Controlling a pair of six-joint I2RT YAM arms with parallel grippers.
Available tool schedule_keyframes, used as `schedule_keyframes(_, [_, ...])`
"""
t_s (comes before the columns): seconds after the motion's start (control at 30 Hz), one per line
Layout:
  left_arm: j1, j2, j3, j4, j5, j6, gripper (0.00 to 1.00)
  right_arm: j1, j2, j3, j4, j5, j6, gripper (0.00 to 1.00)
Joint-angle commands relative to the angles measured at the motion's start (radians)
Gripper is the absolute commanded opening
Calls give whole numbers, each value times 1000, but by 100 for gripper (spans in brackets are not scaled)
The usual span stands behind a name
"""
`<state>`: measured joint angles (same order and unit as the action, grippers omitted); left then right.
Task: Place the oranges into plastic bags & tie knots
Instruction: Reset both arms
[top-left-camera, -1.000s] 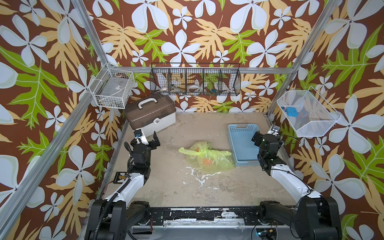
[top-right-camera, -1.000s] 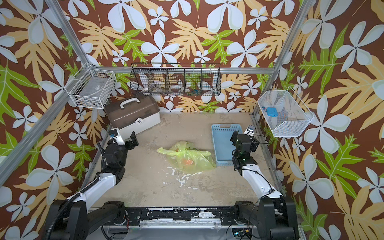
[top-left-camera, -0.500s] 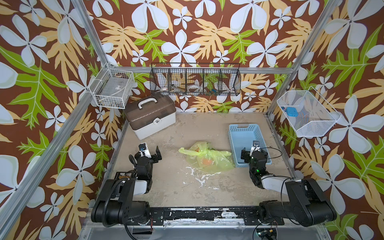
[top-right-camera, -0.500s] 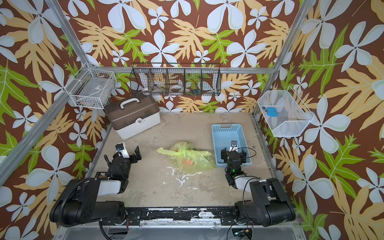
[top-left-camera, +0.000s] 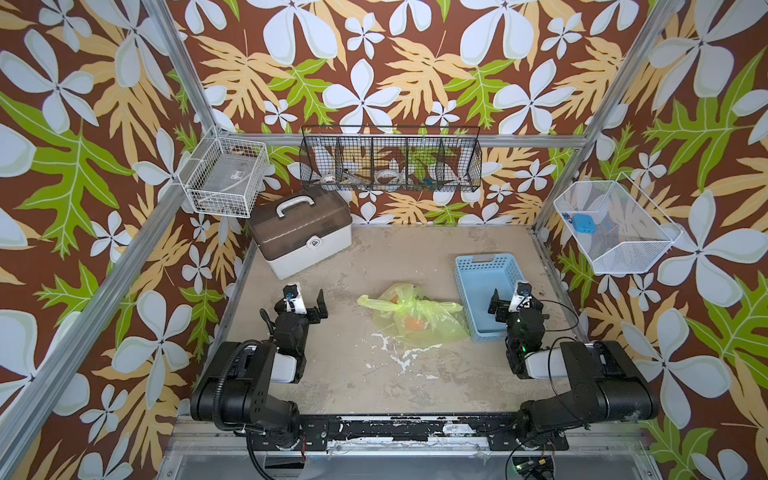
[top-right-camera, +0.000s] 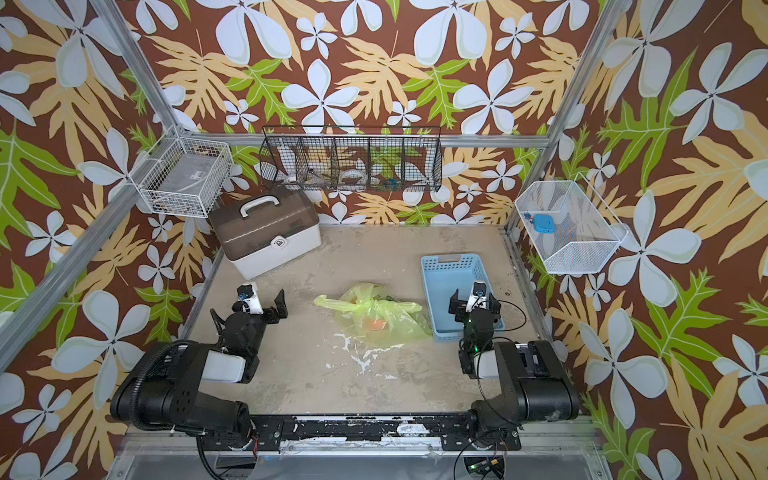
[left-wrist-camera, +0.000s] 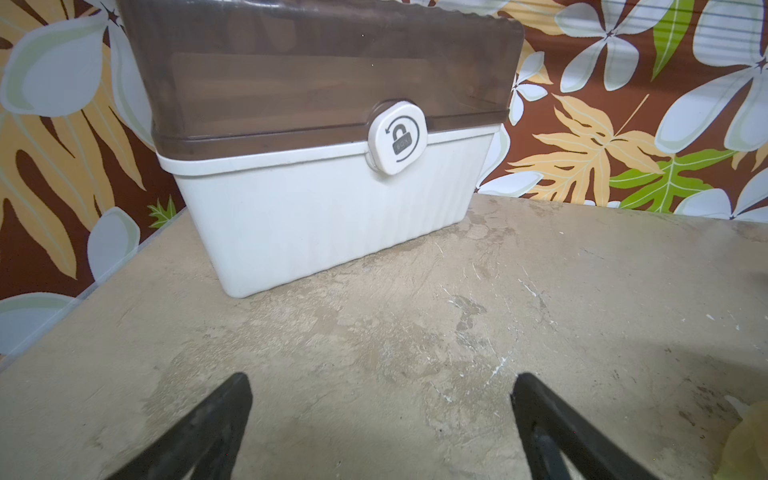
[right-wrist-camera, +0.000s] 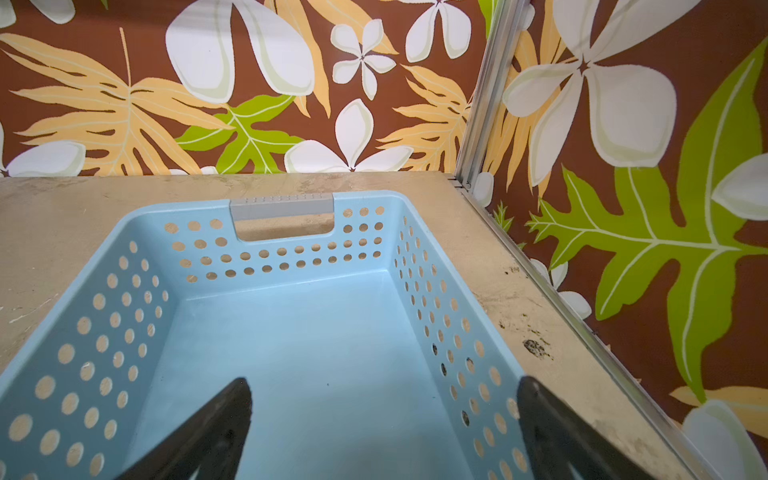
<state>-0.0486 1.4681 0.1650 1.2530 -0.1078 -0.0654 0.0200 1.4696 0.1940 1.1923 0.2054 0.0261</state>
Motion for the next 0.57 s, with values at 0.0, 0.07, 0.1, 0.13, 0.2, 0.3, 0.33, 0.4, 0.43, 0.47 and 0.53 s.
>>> schedule_keyframes(0.0, [1, 0, 4, 37, 1, 16, 100, 4, -3, -5, 30, -15, 13, 99])
schedule_keyframes(0.07, [1, 0, 4, 37, 2, 16, 100, 5, -2, -5, 30, -16, 11, 100])
schedule_keyframes(0.1, [1, 0, 4, 37, 3, 16, 100, 5, -6, -2, 19, -14, 13, 100])
schedule_keyframes(0.13, [1, 0, 4, 37, 3, 16, 100, 5, -6, -2, 19, -14, 13, 100])
schedule_keyframes(0.2, [1, 0, 4, 36, 2, 16, 100, 6, -6, -2, 17, -14, 13, 99])
schedule_keyframes(0.3, [1, 0, 4, 37, 3, 16, 100, 6, -1, 3, 15, -14, 11, 100])
schedule_keyframes(0.33, [1, 0, 4, 36, 2, 16, 100, 8, 5, 6, 16, -11, 8, 99])
schedule_keyframes(0.4, [1, 1, 4, 37, 2, 16, 100, 8, 11, 15, 3, -14, 11, 99])
schedule_keyframes(0.43, [1, 1, 4, 36, 2, 16, 100, 8, 7, 11, 5, -14, 11, 99])
schedule_keyframes(0.47, [1, 0, 4, 37, 1, 16, 100, 8, 3, 9, 8, -14, 11, 99])
schedule_keyframes(0.53, [1, -1, 3, 37, 1, 15, 100, 8, -3, 2, 15, -12, 11, 100])
